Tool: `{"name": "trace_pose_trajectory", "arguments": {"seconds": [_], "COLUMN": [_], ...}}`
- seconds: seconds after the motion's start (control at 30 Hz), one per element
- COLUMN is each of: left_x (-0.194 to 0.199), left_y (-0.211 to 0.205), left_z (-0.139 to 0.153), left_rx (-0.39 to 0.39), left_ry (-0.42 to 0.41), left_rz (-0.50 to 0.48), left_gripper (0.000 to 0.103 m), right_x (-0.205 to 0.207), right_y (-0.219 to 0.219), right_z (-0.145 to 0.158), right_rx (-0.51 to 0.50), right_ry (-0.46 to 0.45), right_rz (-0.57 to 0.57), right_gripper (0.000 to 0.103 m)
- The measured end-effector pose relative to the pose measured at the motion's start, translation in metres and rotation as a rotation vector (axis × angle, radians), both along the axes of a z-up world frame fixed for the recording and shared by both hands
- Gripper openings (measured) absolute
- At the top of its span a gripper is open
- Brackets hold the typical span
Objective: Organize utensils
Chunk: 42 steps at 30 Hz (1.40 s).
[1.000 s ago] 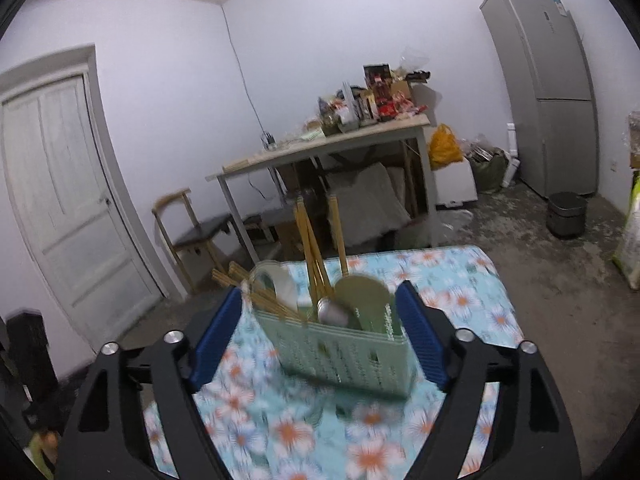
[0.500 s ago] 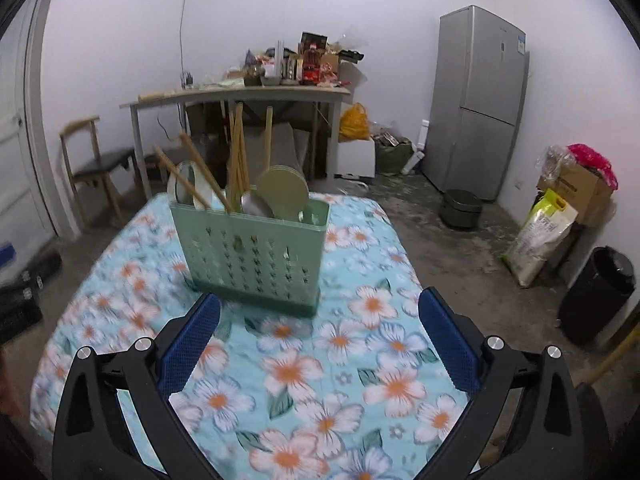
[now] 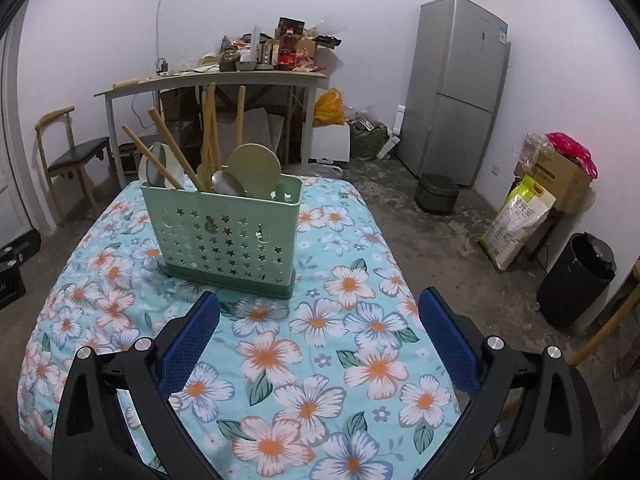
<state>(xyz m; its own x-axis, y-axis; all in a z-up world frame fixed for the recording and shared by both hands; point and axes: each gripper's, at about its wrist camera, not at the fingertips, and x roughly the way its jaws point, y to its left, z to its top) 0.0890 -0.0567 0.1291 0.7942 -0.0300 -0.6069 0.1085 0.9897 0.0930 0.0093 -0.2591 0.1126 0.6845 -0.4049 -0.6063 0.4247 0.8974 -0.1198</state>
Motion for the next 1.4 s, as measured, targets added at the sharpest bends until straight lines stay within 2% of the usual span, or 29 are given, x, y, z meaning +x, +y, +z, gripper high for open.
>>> {"name": "trace_pose_trajectory", "arguments": {"seconds": [0.17, 0.57, 1.1, 1.4], "left_x": [0.002, 0.007, 0.002, -0.001], "left_y": [0.003, 0.002, -0.011, -0.013], "left_z": [-0.005, -0.009, -0.004, -0.003], "left_rx": [-0.035, -0.001, 0.028, 0.026], "left_ry": [0.041, 0.078, 0.066, 0.067], "left_rz": [0.041, 0.028, -0.035, -0.034], "left_gripper": [0.095, 0.095, 0.095, 0.095], "right_x": [0.002, 0.004, 0.001, 0.001], "right_y": [-0.002, -0.005, -0.01, -0.009], "right_z": [-0.004, -0.008, -0.008, -0.008], "right_rx": [0.005, 0.003, 0.009, 0.014], "right_ry": [0.02, 0.041, 0.038, 0.037], "right_rz": [-0.001, -0.001, -0.014, -0.006], "right_gripper": [0.097, 0.097, 0.097, 0.097]}}
